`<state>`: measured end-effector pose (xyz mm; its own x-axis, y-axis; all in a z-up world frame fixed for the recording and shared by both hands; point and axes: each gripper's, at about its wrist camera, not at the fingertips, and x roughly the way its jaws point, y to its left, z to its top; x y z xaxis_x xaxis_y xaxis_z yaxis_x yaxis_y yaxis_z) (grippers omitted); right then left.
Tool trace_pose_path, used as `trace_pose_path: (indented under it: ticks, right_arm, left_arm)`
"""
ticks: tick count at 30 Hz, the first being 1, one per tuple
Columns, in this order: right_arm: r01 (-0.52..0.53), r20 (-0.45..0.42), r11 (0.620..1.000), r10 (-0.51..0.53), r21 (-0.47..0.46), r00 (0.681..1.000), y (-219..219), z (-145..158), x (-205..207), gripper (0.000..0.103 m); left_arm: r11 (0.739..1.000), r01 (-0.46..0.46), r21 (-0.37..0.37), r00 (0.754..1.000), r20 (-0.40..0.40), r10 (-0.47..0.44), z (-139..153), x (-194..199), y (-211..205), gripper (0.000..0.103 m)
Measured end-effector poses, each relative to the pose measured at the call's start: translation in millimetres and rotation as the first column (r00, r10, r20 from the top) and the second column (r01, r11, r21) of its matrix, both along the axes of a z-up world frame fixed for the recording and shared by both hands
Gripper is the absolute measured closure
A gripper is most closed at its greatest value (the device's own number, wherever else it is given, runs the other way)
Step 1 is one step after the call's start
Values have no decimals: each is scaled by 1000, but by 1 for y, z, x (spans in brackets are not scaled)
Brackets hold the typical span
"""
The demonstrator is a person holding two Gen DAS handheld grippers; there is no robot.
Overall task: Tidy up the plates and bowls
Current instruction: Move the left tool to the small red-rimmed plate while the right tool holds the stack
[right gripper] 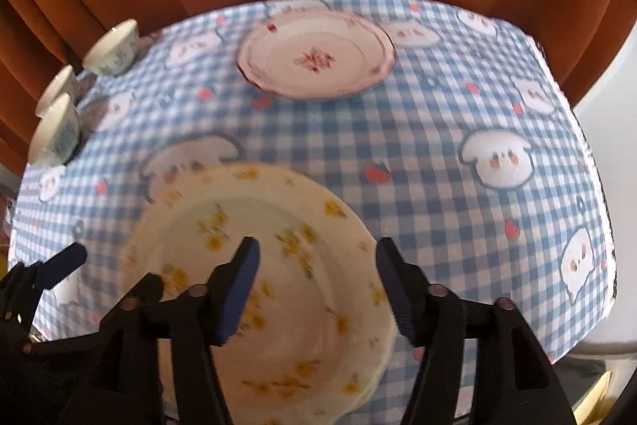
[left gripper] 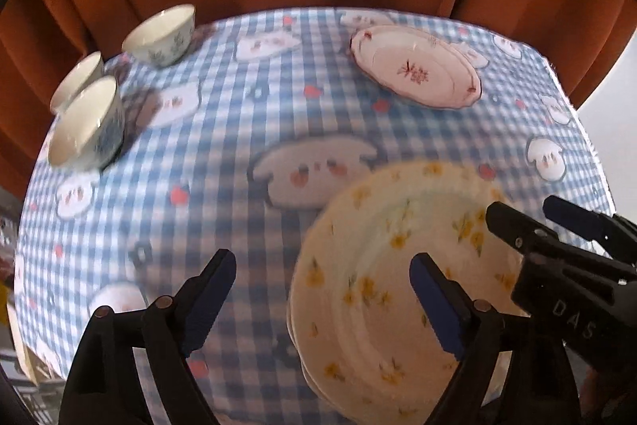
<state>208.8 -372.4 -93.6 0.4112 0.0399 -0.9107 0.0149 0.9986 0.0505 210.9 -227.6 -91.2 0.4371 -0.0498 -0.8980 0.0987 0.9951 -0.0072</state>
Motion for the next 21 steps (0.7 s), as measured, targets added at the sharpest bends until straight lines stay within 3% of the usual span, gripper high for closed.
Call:
trace_pose_path:
  ticks: [12, 16, 21]
  right_arm:
    - [14, 120, 999, -9, -43, 993, -6, 34, 48, 33]
    - [17, 159, 999, -12, -33, 987, -21, 35, 70, 32]
    - [19, 136, 1000, -20, 3, 991, -42, 25, 111, 25]
  left_arm:
    - [1000, -11, -9, 997, 81, 12, 24, 52, -12, 13]
    - [1000, 1, 7, 993, 114, -2, 25, 78, -28, 13]
    - [999, -25, 32, 992, 127, 20, 18, 114, -48, 13]
